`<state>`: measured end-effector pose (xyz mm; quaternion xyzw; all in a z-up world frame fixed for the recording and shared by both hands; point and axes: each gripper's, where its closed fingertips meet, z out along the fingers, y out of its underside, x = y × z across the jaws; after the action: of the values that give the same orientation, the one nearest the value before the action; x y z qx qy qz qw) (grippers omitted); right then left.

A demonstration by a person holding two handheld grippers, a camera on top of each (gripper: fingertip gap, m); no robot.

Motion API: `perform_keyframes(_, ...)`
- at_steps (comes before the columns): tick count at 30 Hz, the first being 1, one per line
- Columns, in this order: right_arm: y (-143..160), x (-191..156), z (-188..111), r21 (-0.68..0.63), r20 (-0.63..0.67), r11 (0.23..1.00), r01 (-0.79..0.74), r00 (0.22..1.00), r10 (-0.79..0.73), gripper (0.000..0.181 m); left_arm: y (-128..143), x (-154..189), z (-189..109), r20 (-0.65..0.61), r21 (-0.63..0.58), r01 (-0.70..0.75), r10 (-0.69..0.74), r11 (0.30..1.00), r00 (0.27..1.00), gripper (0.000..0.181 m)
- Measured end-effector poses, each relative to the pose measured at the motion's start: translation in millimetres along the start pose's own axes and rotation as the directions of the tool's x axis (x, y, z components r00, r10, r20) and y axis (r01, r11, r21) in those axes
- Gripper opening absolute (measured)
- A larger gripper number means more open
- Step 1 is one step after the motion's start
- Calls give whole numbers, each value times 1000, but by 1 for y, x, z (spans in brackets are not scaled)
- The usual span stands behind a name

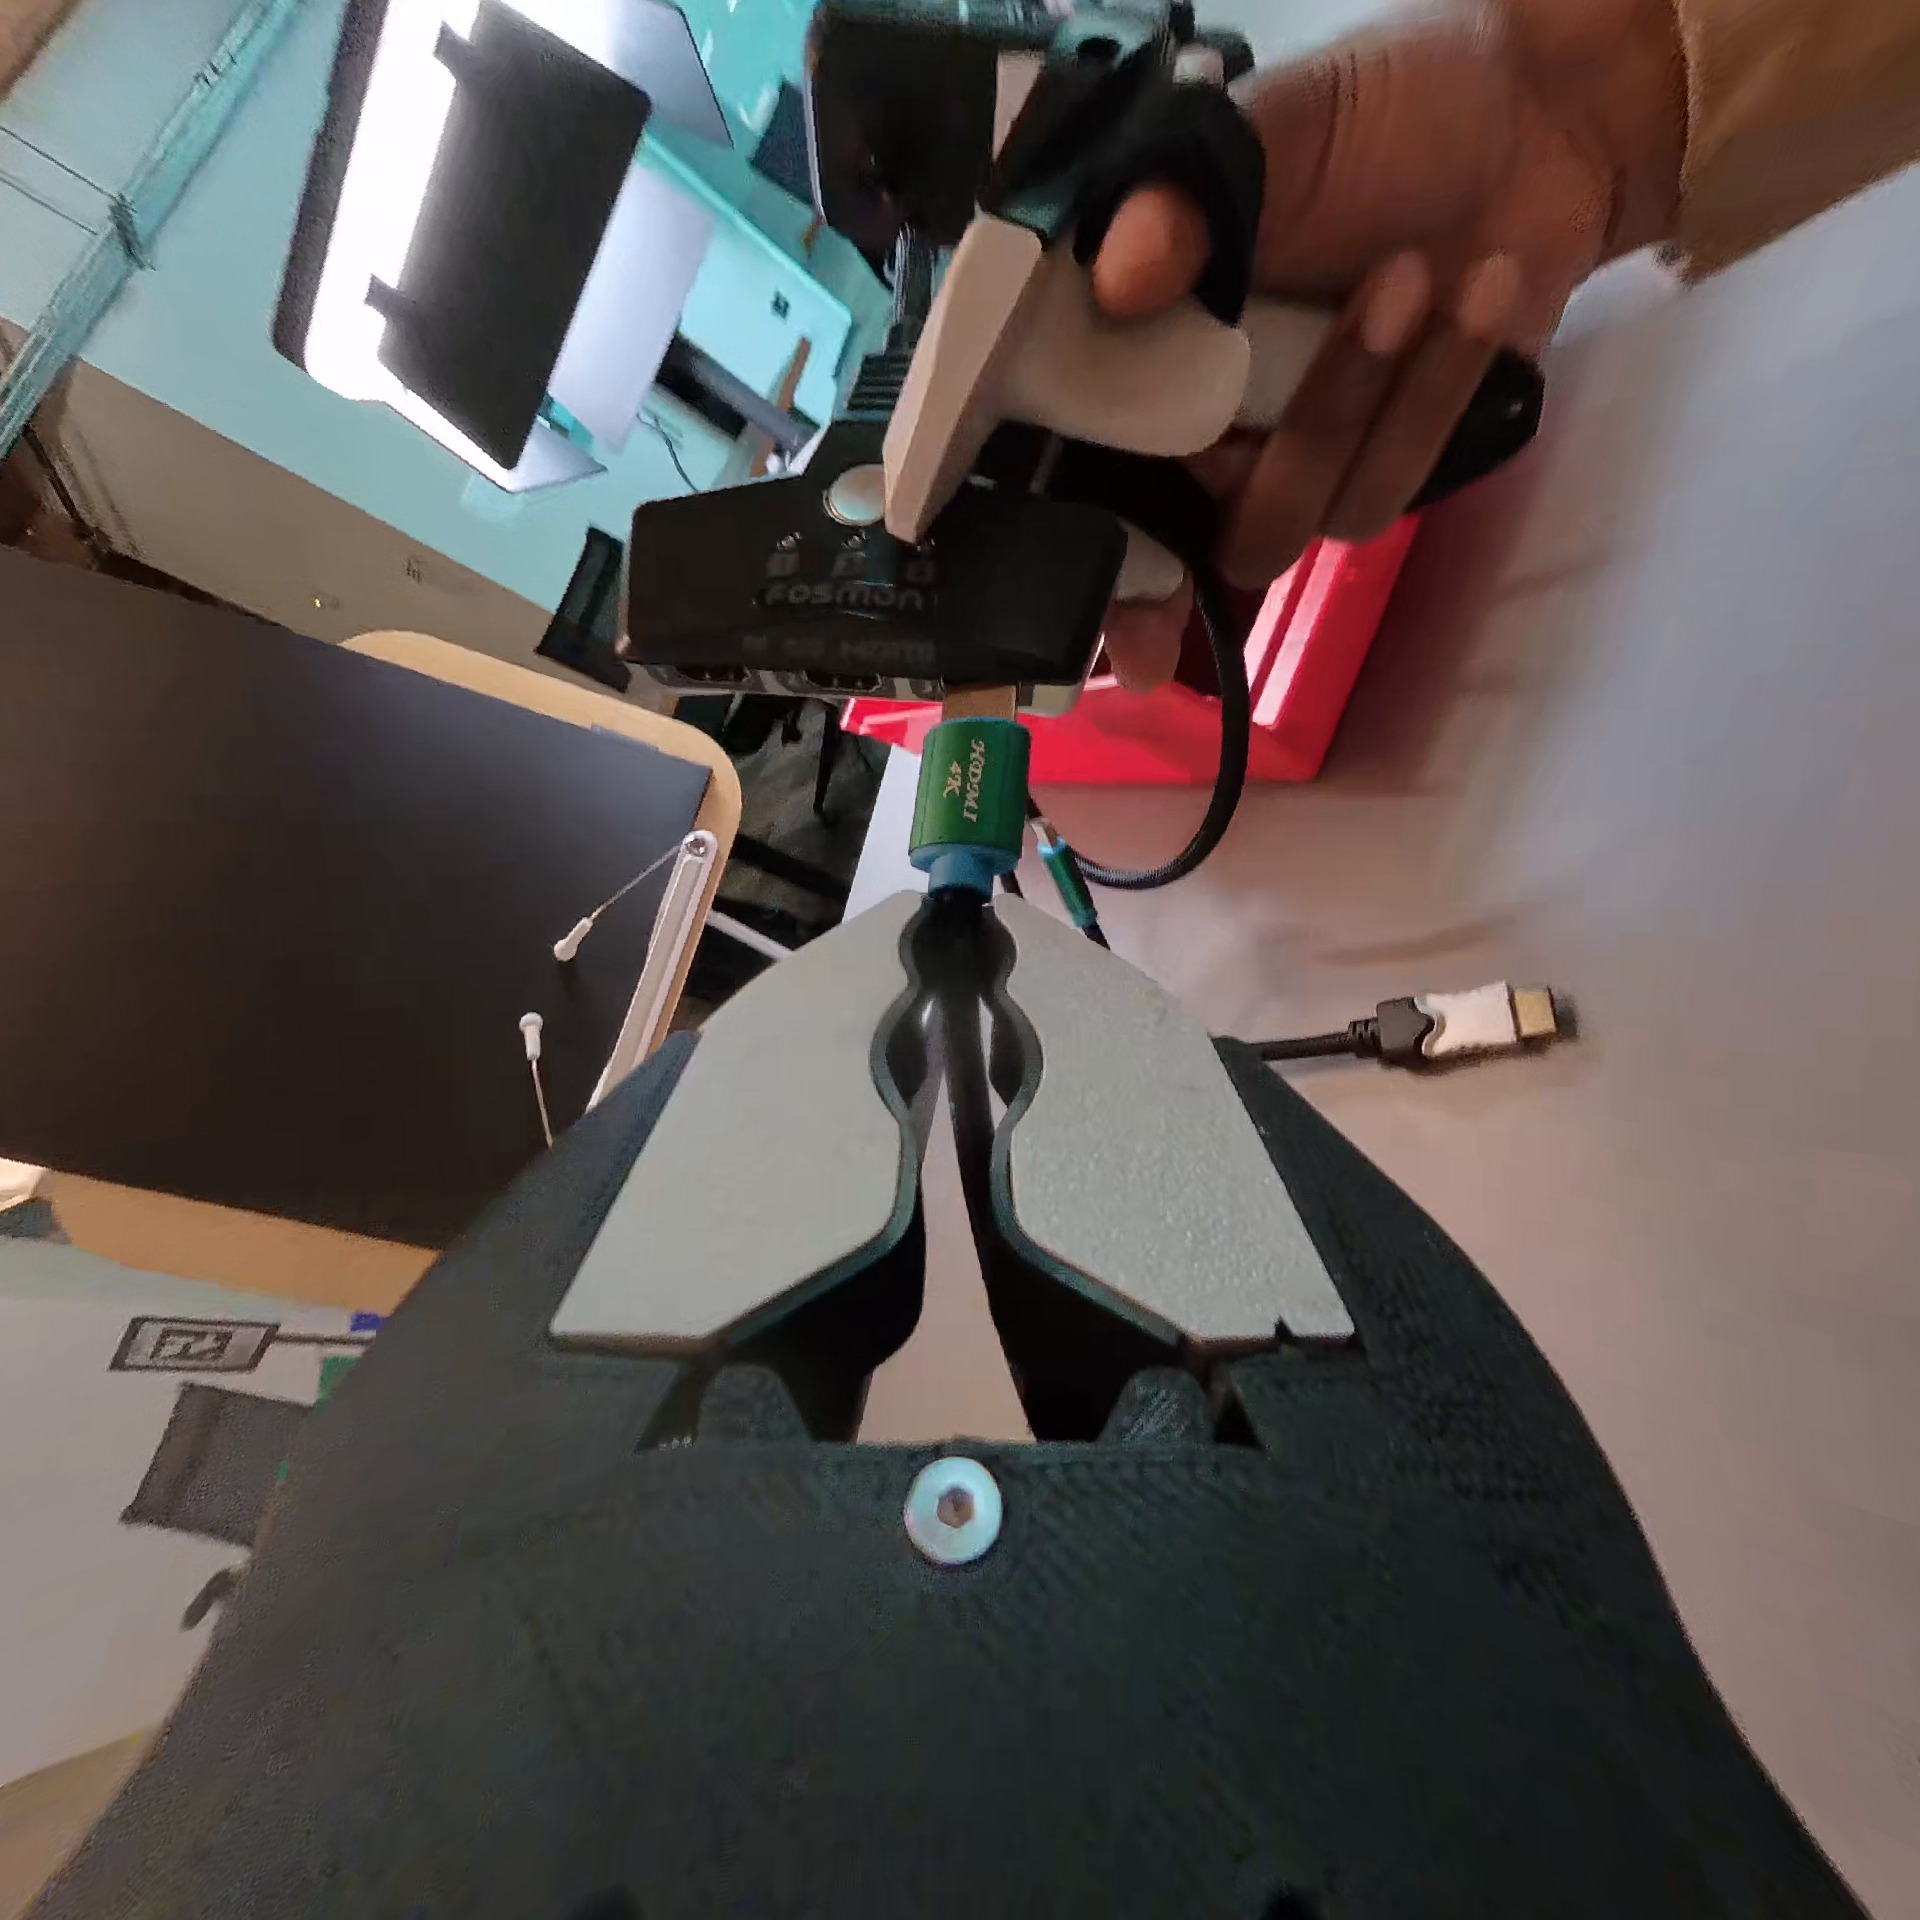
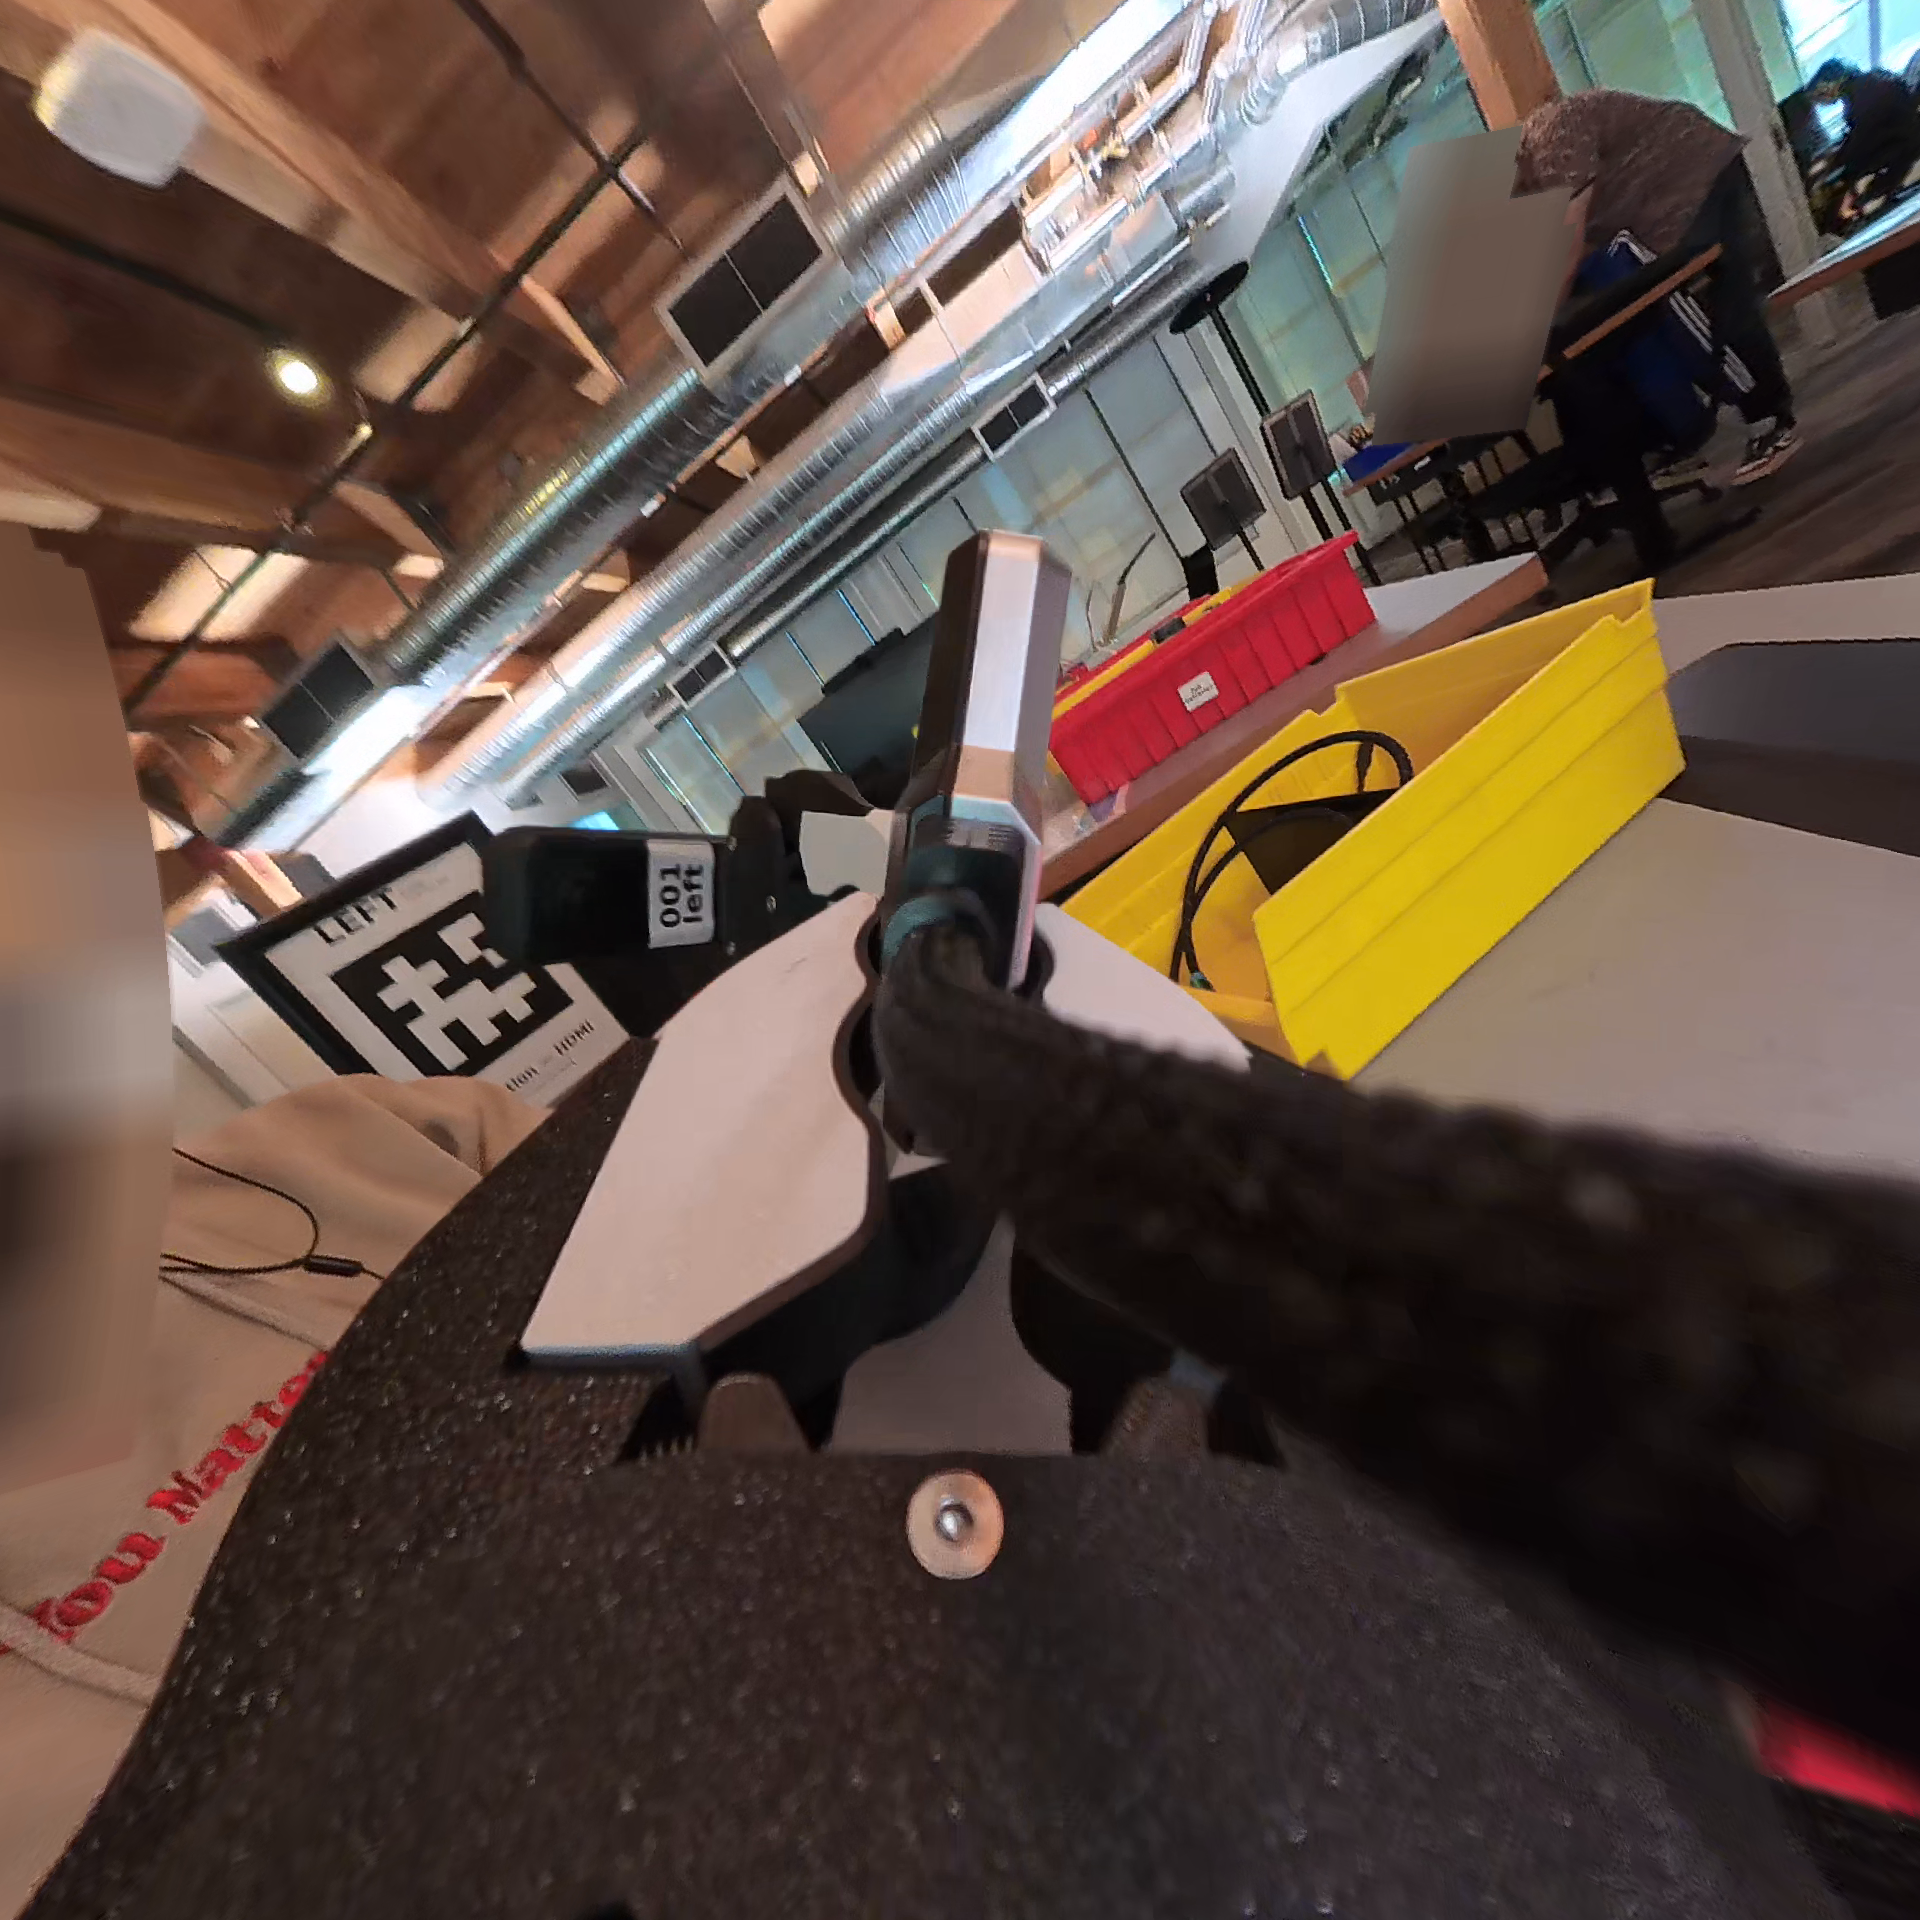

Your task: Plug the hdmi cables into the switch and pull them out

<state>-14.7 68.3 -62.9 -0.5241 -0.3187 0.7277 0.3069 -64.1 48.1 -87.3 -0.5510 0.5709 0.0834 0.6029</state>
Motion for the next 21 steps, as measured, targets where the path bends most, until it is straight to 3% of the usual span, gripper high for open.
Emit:
perform_keyframes(7, -10, -2, 1, 89, 31, 992, -90, 996, 87, 22, -5, -6, 0, 33, 109, 68, -72, 992, 997, 8)
perform_keyframes(12, -10, -1, 5, 100, 36, 982, -158, 987, 155, 22, -7, -2, -3, 47, 148, -27, 20, 989, 999, 7)
perform_keyframes(15, -3, 0, 10, 67, 21, 983, -170, 985, 168, 22, -6, 8, -1, 33, 134, -113, 110, 985, 993, 7)
perform_keyframes(21, -13, 6, 4, 134, 8, 974, -185, 983, 185, 21, -3, -2, 7, 95, 85, -28, 20, 996, 995, 7)
